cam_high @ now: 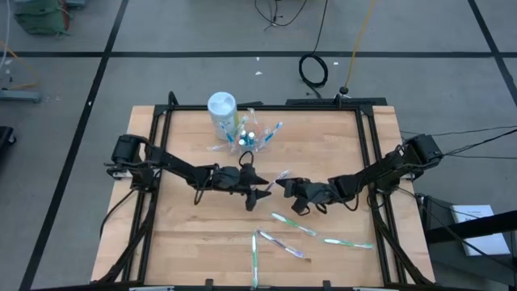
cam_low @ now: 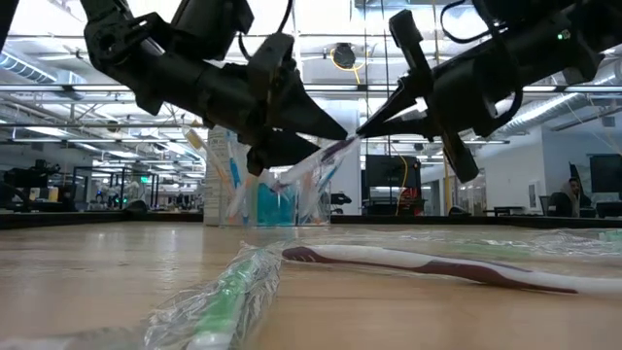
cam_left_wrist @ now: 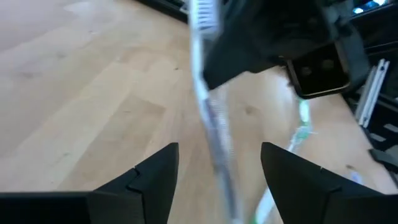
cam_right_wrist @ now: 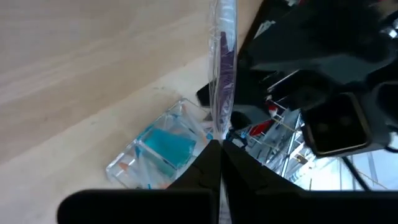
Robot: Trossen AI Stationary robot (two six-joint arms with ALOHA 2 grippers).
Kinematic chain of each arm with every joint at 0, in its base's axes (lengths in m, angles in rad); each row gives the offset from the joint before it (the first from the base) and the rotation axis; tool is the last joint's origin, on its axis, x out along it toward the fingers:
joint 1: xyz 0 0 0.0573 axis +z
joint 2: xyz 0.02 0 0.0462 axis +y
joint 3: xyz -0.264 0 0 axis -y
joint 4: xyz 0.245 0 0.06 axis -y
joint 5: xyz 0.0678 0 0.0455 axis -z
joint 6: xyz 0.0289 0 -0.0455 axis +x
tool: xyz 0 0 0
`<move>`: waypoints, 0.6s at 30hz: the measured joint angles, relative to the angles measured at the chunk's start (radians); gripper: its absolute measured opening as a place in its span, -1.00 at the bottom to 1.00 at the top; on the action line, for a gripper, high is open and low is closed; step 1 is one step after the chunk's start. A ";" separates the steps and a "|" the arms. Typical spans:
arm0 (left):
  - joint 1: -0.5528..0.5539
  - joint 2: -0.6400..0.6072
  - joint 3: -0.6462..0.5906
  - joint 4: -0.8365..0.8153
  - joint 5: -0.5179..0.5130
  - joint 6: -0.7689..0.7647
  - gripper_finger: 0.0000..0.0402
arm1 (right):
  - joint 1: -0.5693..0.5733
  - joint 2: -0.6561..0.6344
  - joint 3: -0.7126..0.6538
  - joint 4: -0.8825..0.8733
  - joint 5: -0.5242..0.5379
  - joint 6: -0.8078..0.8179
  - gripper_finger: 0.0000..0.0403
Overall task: Pick & Place toothbrushing station
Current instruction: Put the purple toothbrush into the transparent organizer
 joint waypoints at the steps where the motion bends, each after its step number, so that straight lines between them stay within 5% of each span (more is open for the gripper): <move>1: 0.000 0.002 0.000 -0.002 0.003 0.004 0.14 | 0.002 0.000 0.000 -0.002 0.000 0.006 -1.00; 7: -0.001 0.001 0.000 -0.017 0.036 -0.009 -0.05 | 0.001 0.000 0.000 0.031 0.002 0.050 -1.00; 18: 0.025 0.002 -0.002 -0.043 0.113 -0.079 -0.92 | -0.003 -0.002 0.001 0.013 -0.012 -0.021 -0.98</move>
